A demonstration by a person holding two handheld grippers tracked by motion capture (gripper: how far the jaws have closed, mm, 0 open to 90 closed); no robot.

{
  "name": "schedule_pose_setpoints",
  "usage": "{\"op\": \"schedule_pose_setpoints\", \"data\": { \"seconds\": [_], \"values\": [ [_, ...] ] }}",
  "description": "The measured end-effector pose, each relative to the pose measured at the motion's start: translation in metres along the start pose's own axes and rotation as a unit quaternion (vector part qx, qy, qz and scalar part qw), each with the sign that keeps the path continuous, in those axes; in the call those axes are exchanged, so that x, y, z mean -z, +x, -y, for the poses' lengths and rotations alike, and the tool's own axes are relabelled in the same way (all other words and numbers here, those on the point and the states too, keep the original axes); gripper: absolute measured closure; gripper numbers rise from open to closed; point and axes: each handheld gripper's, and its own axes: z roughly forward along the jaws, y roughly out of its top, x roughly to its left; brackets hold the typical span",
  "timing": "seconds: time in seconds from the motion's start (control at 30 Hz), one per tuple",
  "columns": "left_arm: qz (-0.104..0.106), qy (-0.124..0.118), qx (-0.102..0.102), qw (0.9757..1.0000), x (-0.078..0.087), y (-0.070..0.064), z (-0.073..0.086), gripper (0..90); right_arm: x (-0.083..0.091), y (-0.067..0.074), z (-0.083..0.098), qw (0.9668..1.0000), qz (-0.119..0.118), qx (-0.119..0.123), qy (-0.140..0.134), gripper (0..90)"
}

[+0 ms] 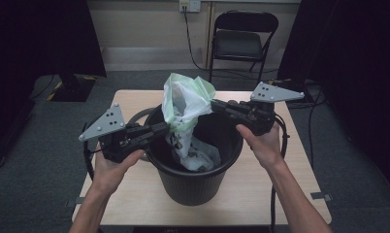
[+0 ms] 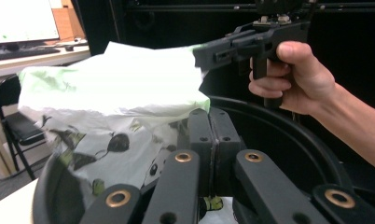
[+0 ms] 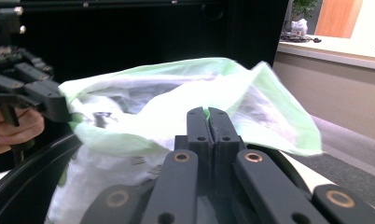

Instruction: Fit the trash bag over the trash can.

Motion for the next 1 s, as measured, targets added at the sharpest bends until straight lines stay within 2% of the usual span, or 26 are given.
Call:
{"op": "schedule_pose_setpoints", "data": {
  "seconds": [0.07,0.1,0.2,0.27,0.3,0.4,0.47,0.53,0.6,0.67,0.73,0.8,0.9,1.0],
  "values": [
    [0.0,-0.004,0.001,1.0,0.002,0.0,-0.001,88.3,-0.001,-0.004,0.001,1.0,0.003,-0.005,-0.003,89.2],
    [-0.001,-0.007,0.001,1.0,0.002,-0.001,-0.003,84.2,-0.001,-0.004,0.001,1.0,0.004,-0.006,-0.002,89.2],
    [-0.02,-0.022,0.003,0.9996,0.002,-0.003,-0.011,65.5,-0.002,0.0,0.001,1.0,-0.005,-0.002,-0.006,89.2],
    [-0.034,-0.032,0.013,0.9988,0.001,-0.004,-0.017,48.6,-0.002,0.005,0.001,0.9999,-0.007,0.005,-0.006,89.2],
    [-0.041,-0.037,0.014,0.9984,0.001,-0.003,-0.02,42.8,-0.001,0.007,0.001,0.9999,-0.008,0.009,-0.006,89.2],
    [-0.037,-0.049,0.028,0.9977,-0.004,-0.004,-0.026,31.6,0.0,0.015,0.001,0.9996,-0.021,0.018,-0.007,89.2],
    [-0.037,-0.038,0.019,0.9984,-0.011,-0.008,-0.027,27.9,0.001,0.02,0.001,0.9992,-0.028,0.028,-0.007,89.1],
    [-0.056,-0.013,0.024,0.998,-0.02,-0.011,-0.025,30.3,0.002,0.024,0.001,0.9986,-0.04,0.031,-0.013,89.0],
    [-0.076,0.009,0.021,0.9968,-0.026,-0.009,-0.019,44.6,0.003,0.026,0.0,0.9982,-0.047,0.033,-0.02,89.0],
    [-0.07,0.017,0.027,0.997,-0.028,-0.004,-0.012,63.8,0.006,0.026,-0.002,0.9982,-0.044,0.033,-0.025,88.9],
    [-0.065,0.023,0.028,0.9972,-0.028,-0.001,-0.005,77.4,0.007,0.023,-0.002,0.9983,-0.04,0.031,-0.029,88.8],
    [-0.063,0.024,0.028,0.9973,-0.028,0.001,-0.001,84.3,0.008,0.018,-0.003,0.9985,-0.036,0.024,-0.033,88.7],
    [-0.065,0.021,0.026,0.9973,-0.025,0.002,0.002,87.4,0.006,0.009,-0.003,0.9989,-0.028,0.014,-0.035,88.6],
    [-0.067,0.018,0.022,0.9973,-0.016,0.001,0.002,88.7,0.002,-0.001,-0.003,0.9993,-0.007,0.009,-0.036,88.5]
  ]
}}
